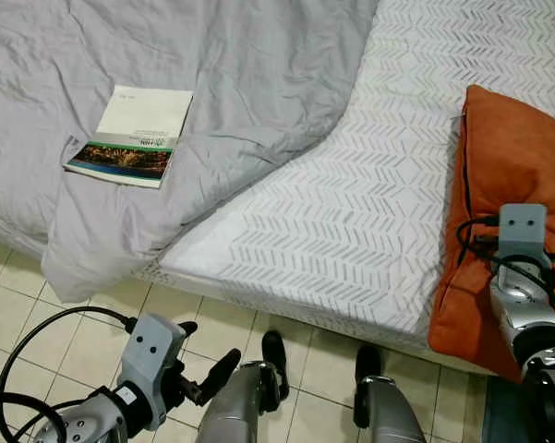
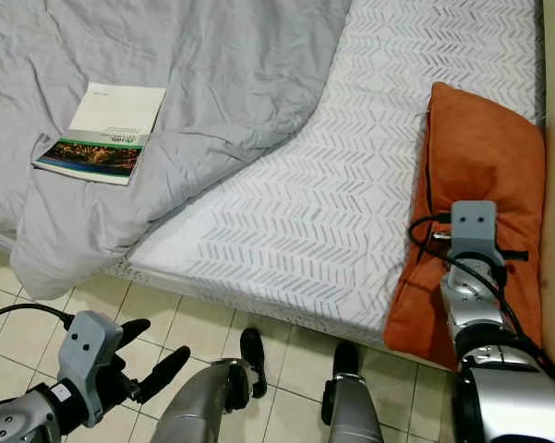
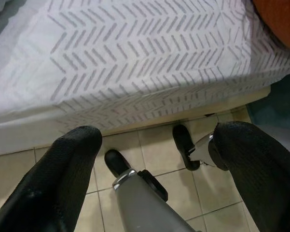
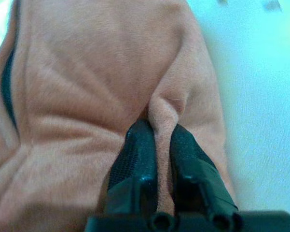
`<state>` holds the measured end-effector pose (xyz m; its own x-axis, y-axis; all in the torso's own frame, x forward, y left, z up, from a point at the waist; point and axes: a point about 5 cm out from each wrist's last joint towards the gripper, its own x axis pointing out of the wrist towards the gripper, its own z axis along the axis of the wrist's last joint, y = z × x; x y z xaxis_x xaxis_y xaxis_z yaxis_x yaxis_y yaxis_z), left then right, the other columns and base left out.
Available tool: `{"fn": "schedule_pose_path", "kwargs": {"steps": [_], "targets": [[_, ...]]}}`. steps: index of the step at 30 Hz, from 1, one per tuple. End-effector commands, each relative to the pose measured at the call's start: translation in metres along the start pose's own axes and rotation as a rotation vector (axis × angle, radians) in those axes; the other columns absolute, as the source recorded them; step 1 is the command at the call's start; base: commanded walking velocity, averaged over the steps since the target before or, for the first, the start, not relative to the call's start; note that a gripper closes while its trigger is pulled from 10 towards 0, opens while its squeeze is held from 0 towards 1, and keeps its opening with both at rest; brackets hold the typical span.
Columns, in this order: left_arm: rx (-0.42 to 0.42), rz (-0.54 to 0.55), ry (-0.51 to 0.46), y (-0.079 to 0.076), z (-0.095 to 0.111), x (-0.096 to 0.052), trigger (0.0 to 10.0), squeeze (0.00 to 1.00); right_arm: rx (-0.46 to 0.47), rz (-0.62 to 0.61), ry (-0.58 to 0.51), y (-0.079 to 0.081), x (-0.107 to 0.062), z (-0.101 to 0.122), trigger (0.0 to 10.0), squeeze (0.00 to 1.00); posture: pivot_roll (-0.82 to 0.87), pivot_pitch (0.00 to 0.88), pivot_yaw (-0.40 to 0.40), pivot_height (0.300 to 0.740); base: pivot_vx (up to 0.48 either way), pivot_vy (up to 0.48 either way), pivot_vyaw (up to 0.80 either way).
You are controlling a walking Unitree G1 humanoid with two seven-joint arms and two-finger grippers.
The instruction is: Clean up the room
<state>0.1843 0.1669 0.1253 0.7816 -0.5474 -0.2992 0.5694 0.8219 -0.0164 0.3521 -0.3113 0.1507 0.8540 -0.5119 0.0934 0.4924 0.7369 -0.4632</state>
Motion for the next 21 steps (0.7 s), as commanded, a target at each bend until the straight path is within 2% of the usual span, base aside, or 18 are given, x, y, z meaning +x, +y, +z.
{"fn": "schedule_pose_path", "kwargs": {"steps": [1,3,6,7,8,9,12,13,17,19,21], "targets": [[-0.023,0.008,0.04,-0.002,-0.01,-0.004,10.0,0.0,-0.099,-0.007,0.04,-0.014,0.0,-0.013,0.0,0.0,0.11,0.599,0.124,0.74,0.0,0.0,0.0],[-0.024,0.009,0.04,-0.002,-0.01,-0.004,10.0,0.0,-0.1,0.007,0.055,-0.013,-0.001,-0.015,0.0,0.0,0.11,0.599,0.124,0.74,0.0,0.0,0.0],[-0.025,0.006,0.039,-0.002,-0.011,-0.003,10.0,0.0,-0.013,0.126,0.167,0.007,-0.012,-0.034,0.0,0.0,0.11,0.597,0.123,0.74,0.0,0.0,0.0],[-0.025,0.006,0.039,-0.002,-0.011,-0.003,10.0,0.0,-0.013,0.126,0.167,0.007,-0.012,-0.034,0.0,0.0,0.11,0.597,0.123,0.74,0.0,0.0,0.0],[-0.024,0.005,0.037,-0.003,-0.01,-0.002,10.0,0.0,0.05,0.141,0.21,0.01,-0.015,-0.039,5.9,0.02,0.11,0.597,0.124,0.74,0.0,0.0,0.0],[-0.023,0.004,0.035,-0.003,-0.01,-0.002,10.0,0.0,0.091,0.142,0.234,0.011,-0.016,-0.042,5.9,0.02,0.11,0.597,0.124,0.74,0.0,0.0,0.0],[-0.023,0.003,0.033,-0.003,-0.009,-0.002,10.0,0.0,0.123,0.142,0.252,0.012,-0.017,-0.043,5.9,0.02,0.11,0.597,0.125,0.74,0.0,0.0,0.0],[-0.022,0.005,0.034,-0.003,-0.009,-0.003,10.0,0.0,0.103,0.147,0.213,0.012,-0.014,-0.037,10.0,1.0,0.11,0.599,0.121,0.74,0.0,0.0,0.0],[-0.022,0.009,0.035,-0.002,-0.01,-0.003,10.0,0.0,0.035,0.169,0.098,0.017,-0.008,-0.017,10.0,1.0,0.1,0.594,0.112,0.74,0.0,0.0,0.0],[-0.022,0.009,0.034,-0.003,-0.01,-0.003,10.0,0.0,0.029,0.172,0.08,0.018,-0.008,-0.014,10.0,1.0,0.1,0.594,0.112,0.74,0.0,0.0,0.0],[-0.022,0.011,0.03,-0.003,-0.01,-0.002,10.0,0.0,0.064,0.146,0.051,0.015,-0.006,-0.009,10.0,1.0,0.09,0.591,0.105,0.74,0.0,0.0,0.0]]}}
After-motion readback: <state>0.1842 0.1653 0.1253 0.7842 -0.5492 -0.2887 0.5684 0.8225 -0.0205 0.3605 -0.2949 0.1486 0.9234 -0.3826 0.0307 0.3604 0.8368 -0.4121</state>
